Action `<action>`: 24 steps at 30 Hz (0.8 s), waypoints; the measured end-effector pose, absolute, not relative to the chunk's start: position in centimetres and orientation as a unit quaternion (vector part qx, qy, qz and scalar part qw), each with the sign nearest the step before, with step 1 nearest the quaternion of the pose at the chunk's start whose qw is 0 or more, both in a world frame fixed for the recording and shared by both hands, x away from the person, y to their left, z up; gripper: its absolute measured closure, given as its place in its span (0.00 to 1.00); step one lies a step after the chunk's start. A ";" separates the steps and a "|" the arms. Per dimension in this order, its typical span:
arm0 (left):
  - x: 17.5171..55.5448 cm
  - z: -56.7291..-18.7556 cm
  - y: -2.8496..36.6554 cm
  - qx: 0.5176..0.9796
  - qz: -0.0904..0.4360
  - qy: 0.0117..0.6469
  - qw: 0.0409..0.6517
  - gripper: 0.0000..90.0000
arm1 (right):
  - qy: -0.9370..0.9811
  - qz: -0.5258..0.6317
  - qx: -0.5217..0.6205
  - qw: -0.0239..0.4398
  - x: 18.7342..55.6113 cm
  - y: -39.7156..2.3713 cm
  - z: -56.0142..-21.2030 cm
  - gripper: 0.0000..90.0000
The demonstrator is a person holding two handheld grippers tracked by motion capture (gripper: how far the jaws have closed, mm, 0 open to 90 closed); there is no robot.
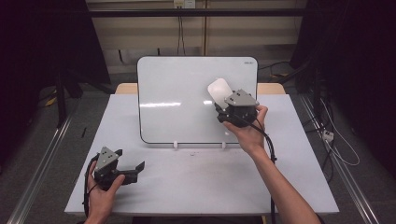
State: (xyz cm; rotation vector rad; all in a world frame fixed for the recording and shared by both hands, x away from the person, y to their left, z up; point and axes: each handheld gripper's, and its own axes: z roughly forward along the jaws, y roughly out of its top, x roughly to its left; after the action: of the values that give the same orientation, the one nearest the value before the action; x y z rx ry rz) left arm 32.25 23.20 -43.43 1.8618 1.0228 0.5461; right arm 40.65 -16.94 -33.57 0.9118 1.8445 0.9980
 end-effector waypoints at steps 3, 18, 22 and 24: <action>32.4 -43.6 23.4 0.754 0.218 0.418 0.458 0.05 | 0.733 0.396 0.367 0.413 40.6 -17.3 -33.8 0.35; 32.2 -43.3 23.3 0.754 0.223 0.417 0.456 0.05 | 0.730 0.392 0.380 0.412 39.2 -19.2 -34.9 0.35; 32.2 -43.4 23.4 0.754 0.222 0.418 0.455 0.05 | 0.730 0.388 0.383 0.412 38.8 -19.8 -35.2 0.35; 32.2 -43.4 23.5 0.753 0.222 0.419 0.456 0.05 | 0.730 0.387 0.386 0.410 38.7 -20.0 -35.3 0.35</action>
State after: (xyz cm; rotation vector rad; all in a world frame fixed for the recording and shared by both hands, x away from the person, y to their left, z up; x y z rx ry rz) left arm 32.17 23.45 -43.41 1.8572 1.0327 0.5482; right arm 38.66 -20.04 -35.31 0.9722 1.8396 0.9739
